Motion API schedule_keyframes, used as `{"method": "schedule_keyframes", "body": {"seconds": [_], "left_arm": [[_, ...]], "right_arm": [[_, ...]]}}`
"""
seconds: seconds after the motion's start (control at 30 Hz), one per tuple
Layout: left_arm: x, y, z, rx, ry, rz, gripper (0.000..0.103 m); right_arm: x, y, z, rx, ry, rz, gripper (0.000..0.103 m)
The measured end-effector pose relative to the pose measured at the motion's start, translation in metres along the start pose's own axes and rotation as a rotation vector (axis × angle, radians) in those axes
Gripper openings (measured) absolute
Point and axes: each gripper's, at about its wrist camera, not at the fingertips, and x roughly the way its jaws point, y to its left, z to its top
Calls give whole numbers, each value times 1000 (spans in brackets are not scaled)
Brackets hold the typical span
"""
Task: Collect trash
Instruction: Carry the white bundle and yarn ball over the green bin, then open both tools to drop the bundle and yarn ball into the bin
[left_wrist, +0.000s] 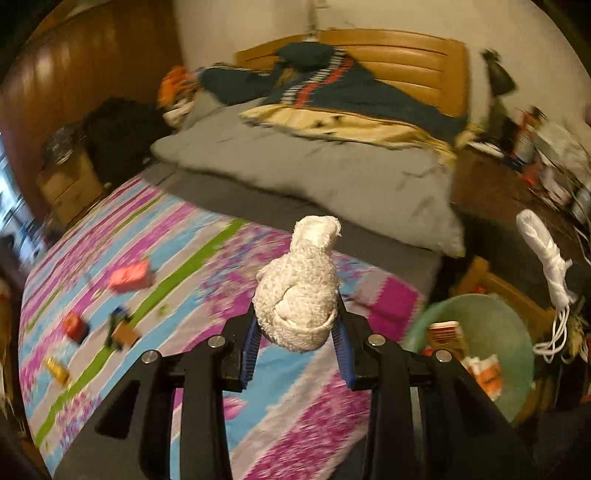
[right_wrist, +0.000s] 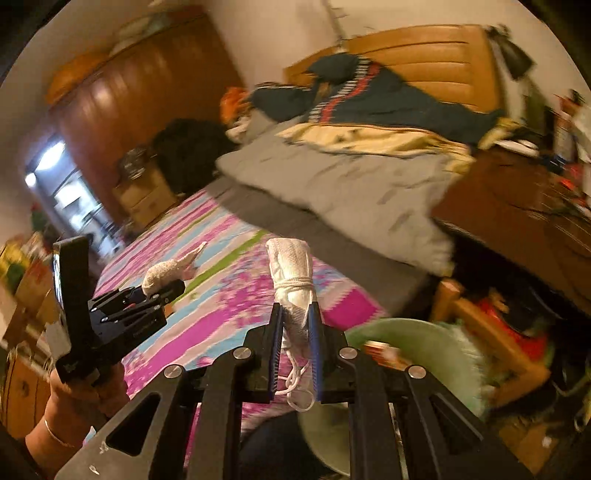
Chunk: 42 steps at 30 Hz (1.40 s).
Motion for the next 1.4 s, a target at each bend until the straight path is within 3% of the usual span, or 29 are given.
{"method": "schedule_keyframes", "body": {"seconds": [0.23, 0.4, 0.87, 1.23, 1.3, 1.33, 1.37, 1.4], "left_arm": [[18, -74, 17, 137, 22, -89, 33], [30, -108, 18, 192, 65, -144, 33], [63, -145, -14, 264, 231, -250, 34], [66, -152, -16, 273, 266, -283, 36], [69, -154, -18, 279, 273, -277, 37], [71, -155, -20, 287, 286, -278, 46], [73, -157, -22, 291, 296, -269, 69], [73, -156, -23, 289, 298, -257, 79]], "right_arm": [[-25, -64, -3, 96, 16, -92, 15], [-21, -85, -14, 150, 63, -124, 15], [9, -115, -58, 257, 179, -137, 15], [12, -119, -57, 266, 180, -138, 16], [12, -118, -58, 264, 179, -137, 22], [12, -119, -59, 267, 176, -150, 36], [12, -119, -60, 267, 175, -159, 51], [11, -120, -61, 267, 171, -170, 54]]}}
